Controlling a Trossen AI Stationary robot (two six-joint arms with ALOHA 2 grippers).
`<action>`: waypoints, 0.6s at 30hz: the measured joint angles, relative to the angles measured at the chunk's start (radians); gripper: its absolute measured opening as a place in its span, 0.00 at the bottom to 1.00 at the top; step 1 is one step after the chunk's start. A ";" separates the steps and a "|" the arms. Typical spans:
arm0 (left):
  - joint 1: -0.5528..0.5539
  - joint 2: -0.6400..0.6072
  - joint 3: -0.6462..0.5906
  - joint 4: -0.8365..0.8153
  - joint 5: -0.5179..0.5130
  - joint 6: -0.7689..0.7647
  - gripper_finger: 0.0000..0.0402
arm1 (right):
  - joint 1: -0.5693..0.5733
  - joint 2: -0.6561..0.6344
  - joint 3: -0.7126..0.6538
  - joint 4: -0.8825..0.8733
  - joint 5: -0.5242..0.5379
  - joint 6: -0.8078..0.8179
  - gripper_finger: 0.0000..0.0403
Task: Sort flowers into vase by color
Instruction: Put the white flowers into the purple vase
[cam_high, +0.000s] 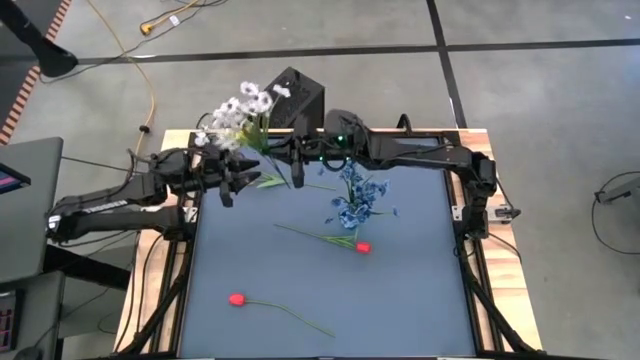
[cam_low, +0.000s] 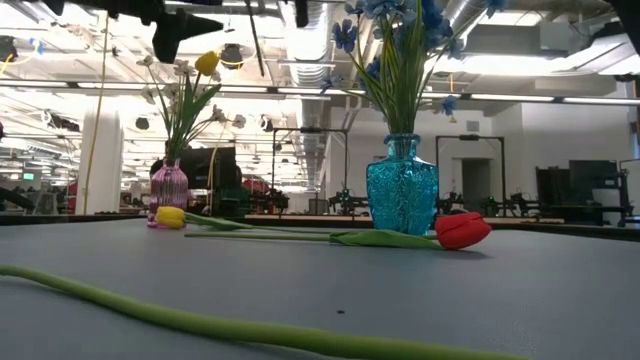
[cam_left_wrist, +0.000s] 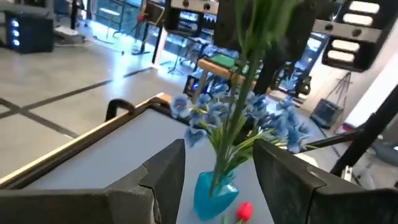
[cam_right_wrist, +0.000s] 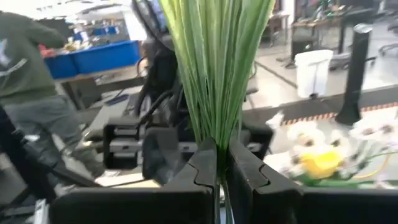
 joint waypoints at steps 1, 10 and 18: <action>0.000 -0.007 0.000 0.002 -0.001 0.001 0.44 | 0.000 -0.002 0.000 0.000 0.001 0.000 0.10; -0.001 0.003 0.000 0.126 0.011 -0.007 0.44 | 0.020 0.006 0.000 0.012 0.009 0.014 0.10; -0.002 0.086 0.000 0.262 0.109 -0.025 0.44 | 0.040 0.006 0.000 -0.011 0.050 0.011 0.10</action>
